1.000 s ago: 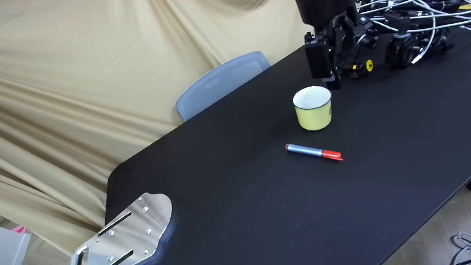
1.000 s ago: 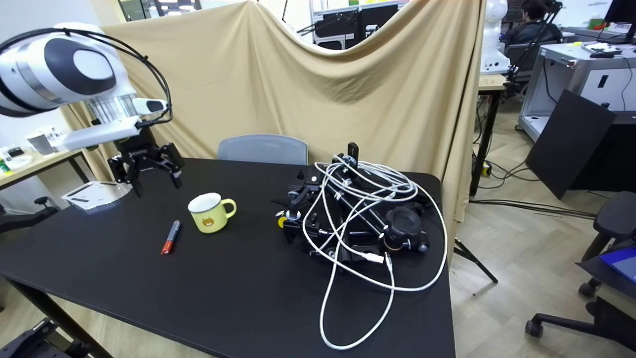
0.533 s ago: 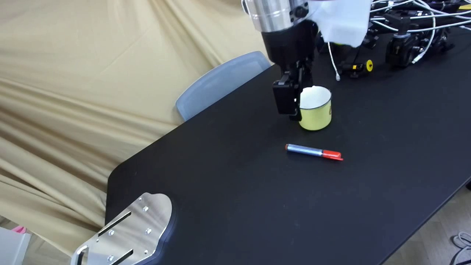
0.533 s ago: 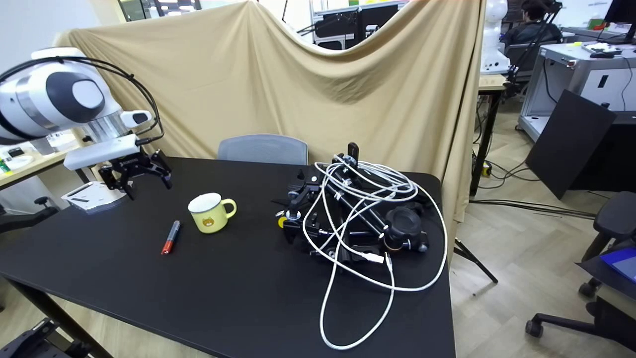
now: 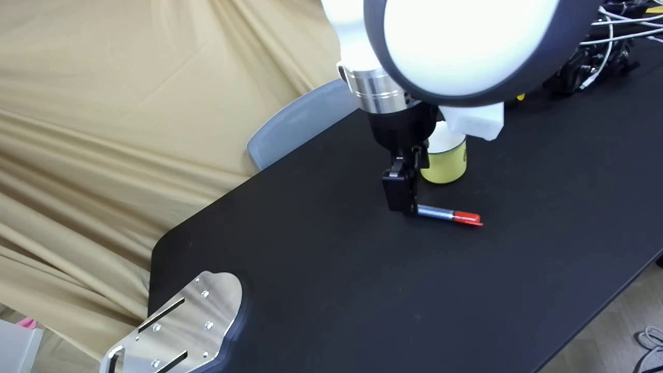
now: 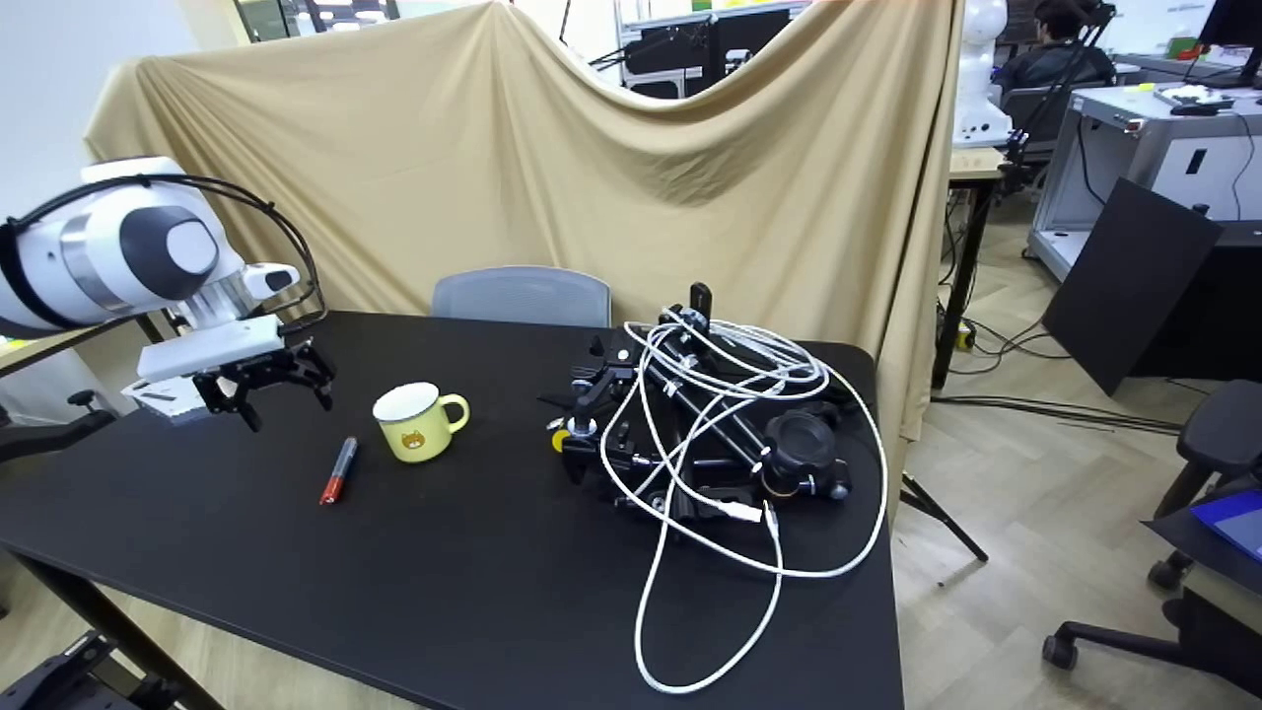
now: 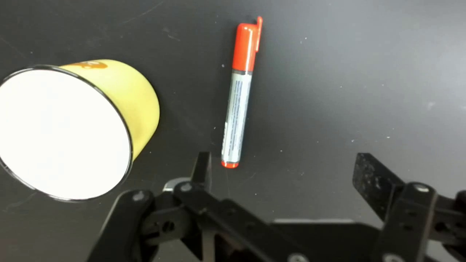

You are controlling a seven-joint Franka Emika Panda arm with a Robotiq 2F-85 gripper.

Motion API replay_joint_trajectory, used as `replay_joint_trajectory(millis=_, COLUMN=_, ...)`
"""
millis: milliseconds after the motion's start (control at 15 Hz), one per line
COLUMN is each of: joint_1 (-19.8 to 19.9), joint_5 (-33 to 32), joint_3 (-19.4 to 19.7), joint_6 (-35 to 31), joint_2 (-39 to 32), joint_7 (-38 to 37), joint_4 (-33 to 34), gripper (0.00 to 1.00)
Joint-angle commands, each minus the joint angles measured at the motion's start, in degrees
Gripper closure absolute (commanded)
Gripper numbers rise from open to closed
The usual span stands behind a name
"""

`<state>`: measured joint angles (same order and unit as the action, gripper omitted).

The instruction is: Place the marker in the mug

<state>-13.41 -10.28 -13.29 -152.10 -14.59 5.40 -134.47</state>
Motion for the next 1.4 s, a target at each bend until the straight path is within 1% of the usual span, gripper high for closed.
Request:
replay_joint_trajectory(millis=0, joint_1=0.14, joint_5=-0.2, joint_3=0.78, joint_6=-0.56, joint_2=-2.27, joint_7=1.04, joint_4=0.49, gripper=0.0)
replay_joint_trajectory(millis=400, joint_1=0.01, joint_5=0.0, joint_3=2.87, joint_6=-1.11, joint_2=-4.88, joint_7=-1.69, joint_4=0.48, gripper=0.0)
replay_joint_trajectory(millis=733, joint_1=0.02, joint_5=-0.03, joint_3=4.24, joint_6=-0.98, joint_2=-7.41, joint_7=-2.02, joint_4=1.36, gripper=0.0)
replay_joint_trajectory(millis=1000, joint_1=-0.4, joint_5=-0.43, joint_3=5.06, joint_6=-1.03, joint_2=-9.22, joint_7=-2.51, joint_4=2.51, gripper=0.0)
replay_joint_trajectory(millis=1333, joint_1=-0.68, joint_5=-0.63, joint_3=5.16, joint_6=-0.5, joint_2=-10.53, joint_7=-2.65, joint_4=4.16, gripper=0.0)
